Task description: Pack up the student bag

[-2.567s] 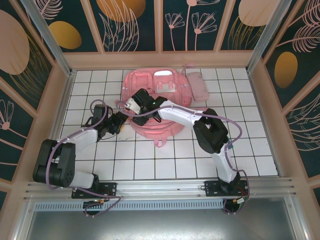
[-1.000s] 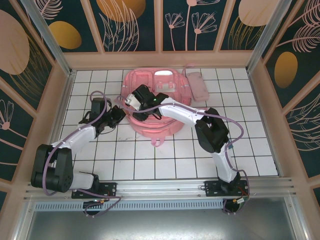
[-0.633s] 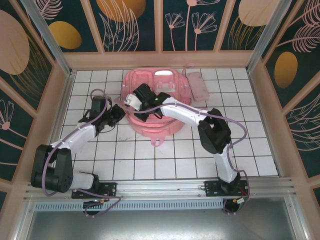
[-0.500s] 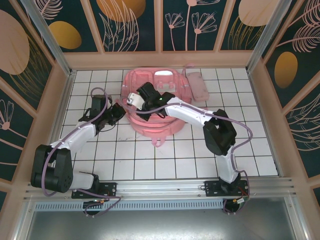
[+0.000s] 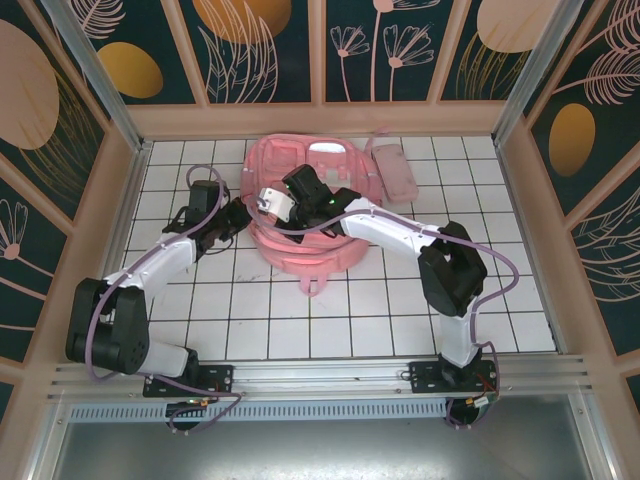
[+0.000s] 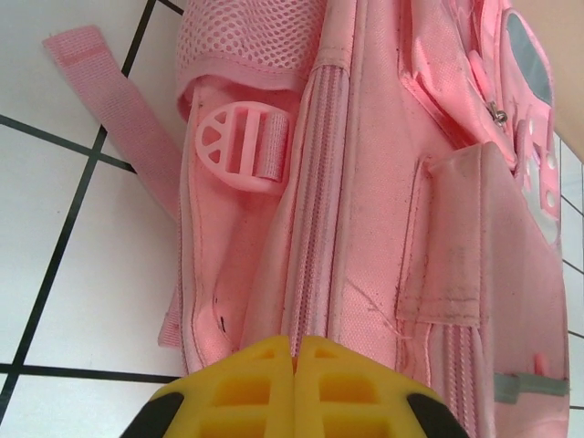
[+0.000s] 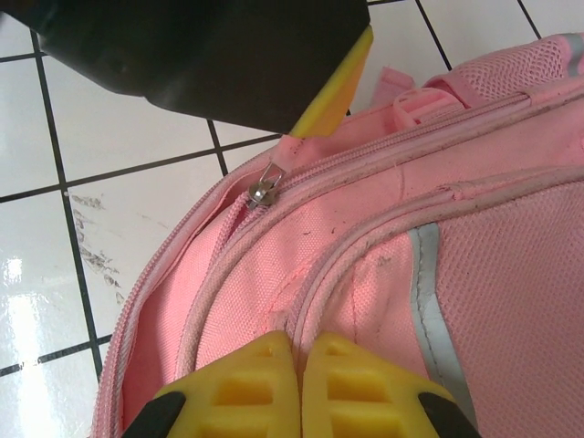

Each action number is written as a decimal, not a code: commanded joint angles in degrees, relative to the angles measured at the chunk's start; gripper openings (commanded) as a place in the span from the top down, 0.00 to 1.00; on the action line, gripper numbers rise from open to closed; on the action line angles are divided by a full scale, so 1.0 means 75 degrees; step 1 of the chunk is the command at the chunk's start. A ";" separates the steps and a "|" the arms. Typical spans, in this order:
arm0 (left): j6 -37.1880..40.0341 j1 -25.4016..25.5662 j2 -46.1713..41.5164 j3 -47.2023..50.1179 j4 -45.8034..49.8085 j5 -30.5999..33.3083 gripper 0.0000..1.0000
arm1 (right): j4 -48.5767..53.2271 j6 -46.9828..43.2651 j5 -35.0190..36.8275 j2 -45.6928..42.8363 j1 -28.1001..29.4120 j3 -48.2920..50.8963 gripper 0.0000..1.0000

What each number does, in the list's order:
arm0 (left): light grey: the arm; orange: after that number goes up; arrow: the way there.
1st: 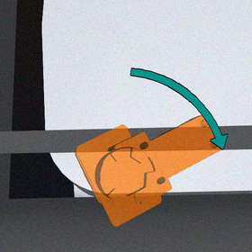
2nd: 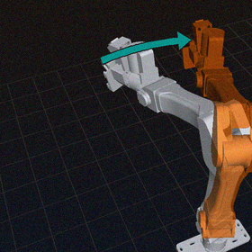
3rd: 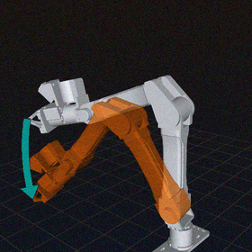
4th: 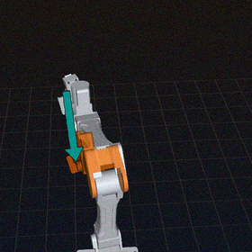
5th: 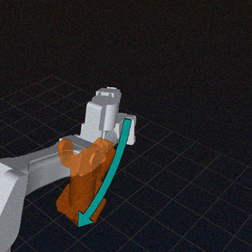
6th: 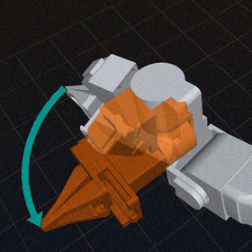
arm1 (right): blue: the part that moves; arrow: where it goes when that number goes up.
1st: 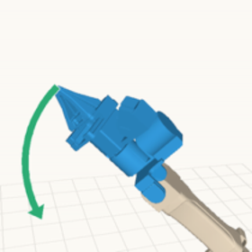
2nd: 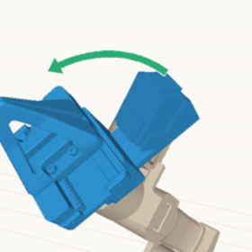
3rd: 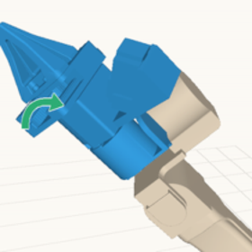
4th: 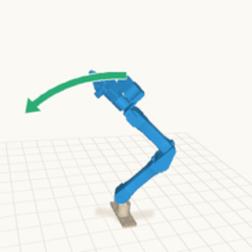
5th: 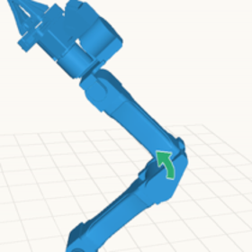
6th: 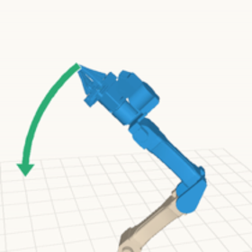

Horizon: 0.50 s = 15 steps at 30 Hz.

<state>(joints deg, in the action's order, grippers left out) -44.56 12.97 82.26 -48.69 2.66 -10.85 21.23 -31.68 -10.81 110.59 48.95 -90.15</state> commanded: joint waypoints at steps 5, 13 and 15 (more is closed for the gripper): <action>-0.0369 -0.0331 -0.0286 0.0042 -0.1403 0.2331 1.00 | 0.0943 -0.0258 -0.0468 -0.0618 0.0049 0.0219 1.00; -0.1202 -0.0332 -0.1748 0.1277 -0.1363 0.2063 1.00 | 0.0649 0.0426 0.0312 -0.0147 -0.0034 -0.0338 1.00; -0.1248 -0.0331 -0.1992 0.1757 -0.1939 0.1695 1.00 | 0.0655 0.0546 0.0334 -0.0027 -0.0034 -0.0497 1.00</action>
<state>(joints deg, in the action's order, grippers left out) -51.72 13.06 70.13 -38.59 -4.84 -5.28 20.23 -29.30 -10.41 110.61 49.56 -91.70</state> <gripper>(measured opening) 0.066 0.063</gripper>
